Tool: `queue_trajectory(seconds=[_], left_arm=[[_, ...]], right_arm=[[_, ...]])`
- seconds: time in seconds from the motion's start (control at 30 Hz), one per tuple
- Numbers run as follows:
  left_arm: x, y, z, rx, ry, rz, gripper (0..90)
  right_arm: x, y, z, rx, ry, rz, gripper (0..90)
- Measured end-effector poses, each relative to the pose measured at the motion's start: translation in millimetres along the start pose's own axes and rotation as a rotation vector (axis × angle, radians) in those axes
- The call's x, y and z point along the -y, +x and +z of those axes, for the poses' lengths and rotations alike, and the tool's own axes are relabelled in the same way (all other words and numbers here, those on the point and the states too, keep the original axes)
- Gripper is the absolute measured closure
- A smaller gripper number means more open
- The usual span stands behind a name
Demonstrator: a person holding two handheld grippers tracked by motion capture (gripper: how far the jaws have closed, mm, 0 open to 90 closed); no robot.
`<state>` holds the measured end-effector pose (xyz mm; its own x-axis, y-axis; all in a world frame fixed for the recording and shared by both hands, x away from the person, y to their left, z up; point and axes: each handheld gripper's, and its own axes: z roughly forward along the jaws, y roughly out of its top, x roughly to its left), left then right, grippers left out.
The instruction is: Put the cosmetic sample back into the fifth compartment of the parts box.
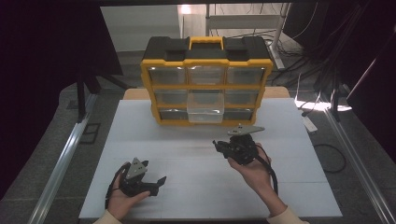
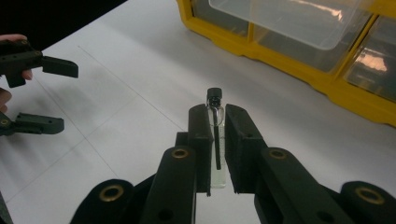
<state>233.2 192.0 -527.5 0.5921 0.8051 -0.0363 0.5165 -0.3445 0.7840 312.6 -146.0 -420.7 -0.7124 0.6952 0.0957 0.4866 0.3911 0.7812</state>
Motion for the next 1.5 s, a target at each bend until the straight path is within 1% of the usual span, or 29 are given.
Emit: queue_trajectory(seconds=[0.1, 0.23, 0.37, 0.53, 0.77, 0.9, 1.0, 1.23, 1.5], left_arm=[[0.0, -0.2, 0.0, 0.0, -0.003, -0.002, 9.0], [-0.1, -0.1, 0.1, -0.001, -0.003, -0.002, 9.1], [-0.2, -0.2, -0.3, -0.002, -0.004, -0.001, 9.1], [-0.3, -0.4, -0.2, -0.001, -0.004, -0.001, 9.1], [-0.3, -0.4, -0.4, -0.002, -0.006, 0.001, 9.1], [-0.4, -0.5, -0.4, -0.003, -0.008, 0.001, 9.1], [-0.4, -0.6, -0.5, -0.003, -0.008, 0.001, 9.1], [-0.4, -0.8, -0.7, -0.004, -0.008, -0.001, 9.1], [-0.8, -1.0, -0.2, -0.007, -0.008, 0.003, 9.1]], right_arm=[[-1.9, 0.6, -4.0, -0.009, -0.016, 0.001, 81.1], [-4.7, 1.1, -9.8, -0.013, -0.05, -0.011, 81.0], [-6.7, 0.7, -15.8, -0.023, -0.082, 0.0, 81.0], [-8.9, 0.0, -22.1, -0.021, -0.113, -0.004, 81.1], [-11.1, -0.9, -28.0, -0.023, -0.139, -0.002, 81.1], [-12.2, -1.1, -31.1, -0.015, -0.151, 0.0, 81.1], [-13.7, -1.6, -34.8, -0.016, -0.172, 0.003, 81.1], [-15.8, -1.8, -39.4, -0.013, -0.199, 0.009, 81.1], [-20.8, 0.0, -42.2, -0.021, -0.214, 0.0, 81.0]])
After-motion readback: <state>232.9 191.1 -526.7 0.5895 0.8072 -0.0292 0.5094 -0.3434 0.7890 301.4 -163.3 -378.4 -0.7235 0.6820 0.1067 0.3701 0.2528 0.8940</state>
